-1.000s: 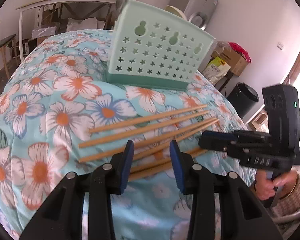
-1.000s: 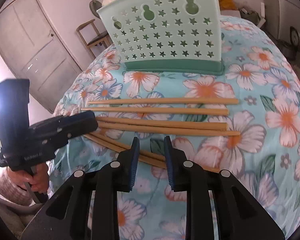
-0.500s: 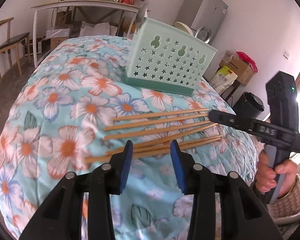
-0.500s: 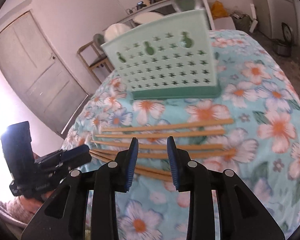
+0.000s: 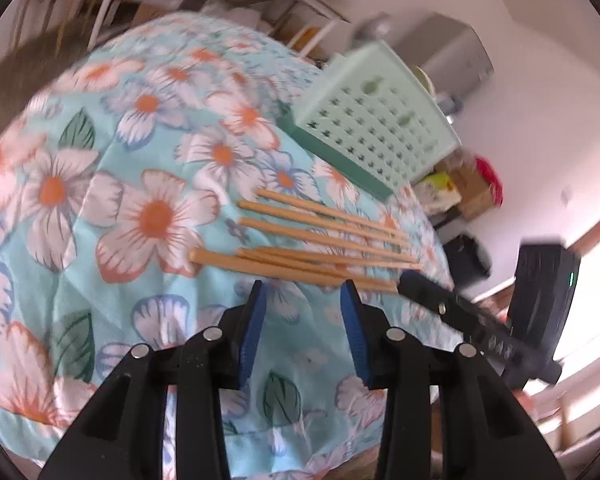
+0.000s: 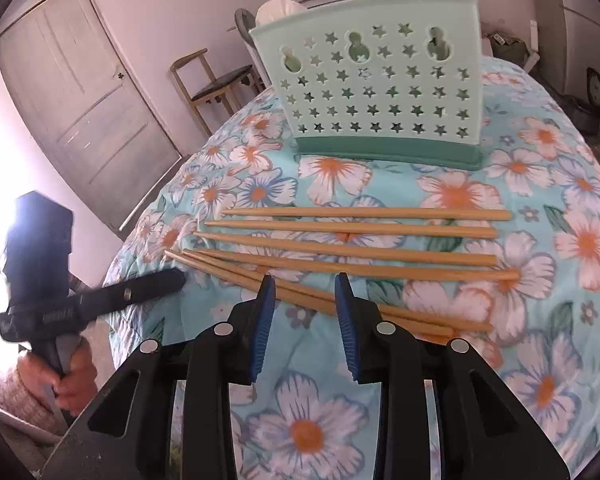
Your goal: Organize utensils
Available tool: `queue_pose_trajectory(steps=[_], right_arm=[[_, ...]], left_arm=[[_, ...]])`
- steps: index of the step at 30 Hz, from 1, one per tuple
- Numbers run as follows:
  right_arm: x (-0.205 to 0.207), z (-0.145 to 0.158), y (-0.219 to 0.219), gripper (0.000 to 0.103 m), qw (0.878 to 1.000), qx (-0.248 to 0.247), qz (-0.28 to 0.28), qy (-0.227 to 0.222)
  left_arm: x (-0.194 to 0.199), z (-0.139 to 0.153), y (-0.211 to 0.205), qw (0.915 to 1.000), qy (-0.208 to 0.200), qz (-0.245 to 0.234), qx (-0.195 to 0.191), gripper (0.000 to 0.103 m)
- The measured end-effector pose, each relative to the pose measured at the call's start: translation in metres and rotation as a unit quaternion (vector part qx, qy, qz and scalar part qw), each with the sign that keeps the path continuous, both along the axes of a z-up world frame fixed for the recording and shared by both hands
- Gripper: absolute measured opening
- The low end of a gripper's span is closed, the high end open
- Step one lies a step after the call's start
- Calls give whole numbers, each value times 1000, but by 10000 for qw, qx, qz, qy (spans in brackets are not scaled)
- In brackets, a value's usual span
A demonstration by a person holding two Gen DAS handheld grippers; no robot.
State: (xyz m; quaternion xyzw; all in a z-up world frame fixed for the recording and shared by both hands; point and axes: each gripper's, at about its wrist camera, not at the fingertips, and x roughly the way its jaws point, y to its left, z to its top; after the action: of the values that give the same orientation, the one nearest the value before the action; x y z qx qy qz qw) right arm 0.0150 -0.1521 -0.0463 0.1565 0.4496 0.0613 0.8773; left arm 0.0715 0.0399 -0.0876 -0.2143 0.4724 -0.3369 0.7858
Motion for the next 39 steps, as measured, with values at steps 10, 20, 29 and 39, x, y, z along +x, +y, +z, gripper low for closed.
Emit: queue_pose_trajectory(steps=[10, 20, 29, 39], right_arm=[[-8, -4, -8, 31, 9997, 189, -126, 0], [-14, -7, -18, 31, 9993, 296, -224, -26], [-20, -3, -26, 31, 9991, 286, -290, -139], [-24, -2, -29, 31, 9986, 352, -319, -222]], left_arm=[[25, -25, 14, 9823, 1168, 537, -1363, 35], [35, -40, 22, 9679, 1686, 994, -1579, 10], [20, -33, 27, 9691, 1853, 931, -1339, 10], [21, -40, 27, 9514, 2307, 1080, -1733, 24]])
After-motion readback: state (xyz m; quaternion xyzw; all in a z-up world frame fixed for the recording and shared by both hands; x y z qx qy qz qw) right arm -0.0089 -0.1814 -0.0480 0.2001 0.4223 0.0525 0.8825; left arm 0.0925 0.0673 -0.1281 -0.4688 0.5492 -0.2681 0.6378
